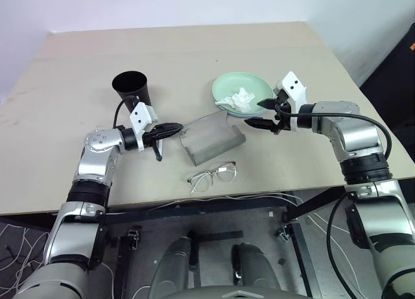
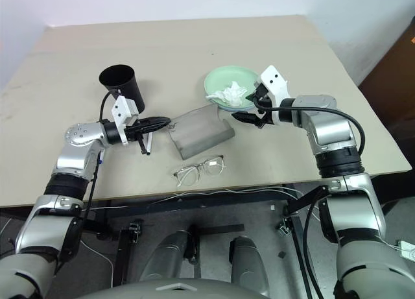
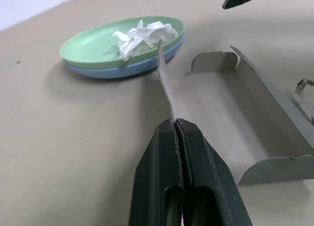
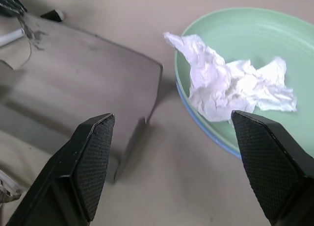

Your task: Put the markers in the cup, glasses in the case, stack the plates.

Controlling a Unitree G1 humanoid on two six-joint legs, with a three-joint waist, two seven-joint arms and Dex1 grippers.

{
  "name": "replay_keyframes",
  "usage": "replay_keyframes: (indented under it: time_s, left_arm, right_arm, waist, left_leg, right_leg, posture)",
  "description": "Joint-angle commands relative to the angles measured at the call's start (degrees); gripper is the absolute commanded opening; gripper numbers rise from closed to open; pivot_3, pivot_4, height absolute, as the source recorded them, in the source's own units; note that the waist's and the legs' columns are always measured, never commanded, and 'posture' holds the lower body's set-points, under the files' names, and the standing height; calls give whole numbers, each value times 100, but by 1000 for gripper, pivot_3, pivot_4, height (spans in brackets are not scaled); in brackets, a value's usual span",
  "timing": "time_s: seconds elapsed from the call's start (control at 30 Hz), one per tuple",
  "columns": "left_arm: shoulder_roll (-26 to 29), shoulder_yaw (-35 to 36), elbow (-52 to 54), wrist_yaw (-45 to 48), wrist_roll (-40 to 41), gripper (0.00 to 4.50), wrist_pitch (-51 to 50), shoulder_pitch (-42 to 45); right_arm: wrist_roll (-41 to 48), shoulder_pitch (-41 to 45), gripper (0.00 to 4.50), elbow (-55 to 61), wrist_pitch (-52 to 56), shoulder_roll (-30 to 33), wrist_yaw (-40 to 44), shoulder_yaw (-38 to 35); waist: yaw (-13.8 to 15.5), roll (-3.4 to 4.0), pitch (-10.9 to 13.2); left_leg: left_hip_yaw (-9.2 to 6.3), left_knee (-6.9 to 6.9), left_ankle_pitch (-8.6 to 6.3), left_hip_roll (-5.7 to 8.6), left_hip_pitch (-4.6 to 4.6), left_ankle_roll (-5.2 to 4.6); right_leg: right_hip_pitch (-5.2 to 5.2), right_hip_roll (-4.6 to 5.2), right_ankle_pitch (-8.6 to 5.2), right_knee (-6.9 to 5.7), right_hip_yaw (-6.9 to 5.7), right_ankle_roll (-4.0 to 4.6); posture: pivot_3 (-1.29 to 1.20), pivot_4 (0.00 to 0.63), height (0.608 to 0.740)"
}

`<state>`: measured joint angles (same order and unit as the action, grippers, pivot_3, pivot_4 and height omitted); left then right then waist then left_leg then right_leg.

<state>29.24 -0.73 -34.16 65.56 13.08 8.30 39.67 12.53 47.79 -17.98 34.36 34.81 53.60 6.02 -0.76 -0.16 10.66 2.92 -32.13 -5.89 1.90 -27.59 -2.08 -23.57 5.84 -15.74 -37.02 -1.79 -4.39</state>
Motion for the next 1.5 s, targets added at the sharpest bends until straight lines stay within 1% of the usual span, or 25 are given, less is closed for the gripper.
replay_keyframes:
  time_s: [0.03, 0.2, 0.33, 0.5, 0.7, 0.9, 1.13, 1.4, 1.5]
  left_arm:
    - [182, 241, -363, 326, 148, 51, 290, 312]
    - [243, 391, -924, 1069, 398, 51, 402, 683]
    - [251, 410, -1286, 1514, 421, 51, 413, 960]
    - [211, 362, -1725, 1637, 263, 51, 614, 1217]
    - [114, 212, -1943, 1715, 45, 51, 869, 1229]
    - [58, 204, -2184, 1959, -52, 51, 1034, 1328]
    - [49, 234, -2520, 1933, -181, 51, 1233, 1522]
    - [51, 253, -2589, 1983, -157, 51, 1147, 1515]
    - [56, 259, -2585, 1990, -152, 636, 1149, 1506]
  right_arm:
    - [60, 19, 4013, 268, -85, 67, -16, -209]
    - [58, -16, 4013, 325, -67, 85, -26, -240]
    - [44, -42, 4013, 341, -77, 97, -40, -244]
    - [36, -61, 4013, 371, -79, 111, -64, -257]
    - [13, -99, 4013, 396, -105, 138, -88, -261]
    - [10, -101, 4013, 380, -134, 136, -93, -252]
    - [-16, -65, 4013, 317, -181, 120, -107, -227]
    - [-25, -111, 4013, 328, -218, 119, -102, -243]
    - [-30, -105, 4013, 317, -224, 112, -107, -239]
  waist:
    - [1, 0, 0]
    - [1, -2, 1]
    - [4, -3, 2]
    - [-3, -4, 2]
    - [2, -4, 2]
    - [0, -4, 3]
    - [-1, -5, 3]
    - [1, -5, 3]
    - [1, -5, 3]
  left_leg:
    - [0, -1, 0, 0, 0, 0]
    - [0, -2, 1, 0, 0, -1]
    - [0, -5, 2, 0, 0, -4]
    - [0, -7, 2, 0, 0, -10]
    - [0, -9, 4, 0, 0, -15]
    - [0, -13, 3, 0, 0, -18]
    - [1, -15, 3, 0, 0, -19]
    - [1, -21, 3, 0, 0, -22]
    - [1, -24, 3, 0, 0, -24]
  right_leg:
    - [1, 0, 0, -1, 0, 0]
    - [-1, 0, 0, 0, -1, 0]
    - [0, 1, 0, 0, -4, 0]
    - [4, 1, 0, 0, -4, -1]
    - [9, 0, 1, 0, -4, -3]
    - [9, 0, 2, -1, -5, -4]
    - [11, 0, 2, -1, -8, -5]
    - [12, -1, 3, -2, -10, -7]
    - [11, -1, 5, -3, -10, -10]
  posture:
    - [0, 150, 727]
    - [0, 150, 727]
    - [0, 150, 727]
    - [0, 150, 727]
    - [0, 150, 727]
    - [0, 150, 727]
    - [0, 150, 727]
    - [0, 150, 727]
    - [0, 150, 727]
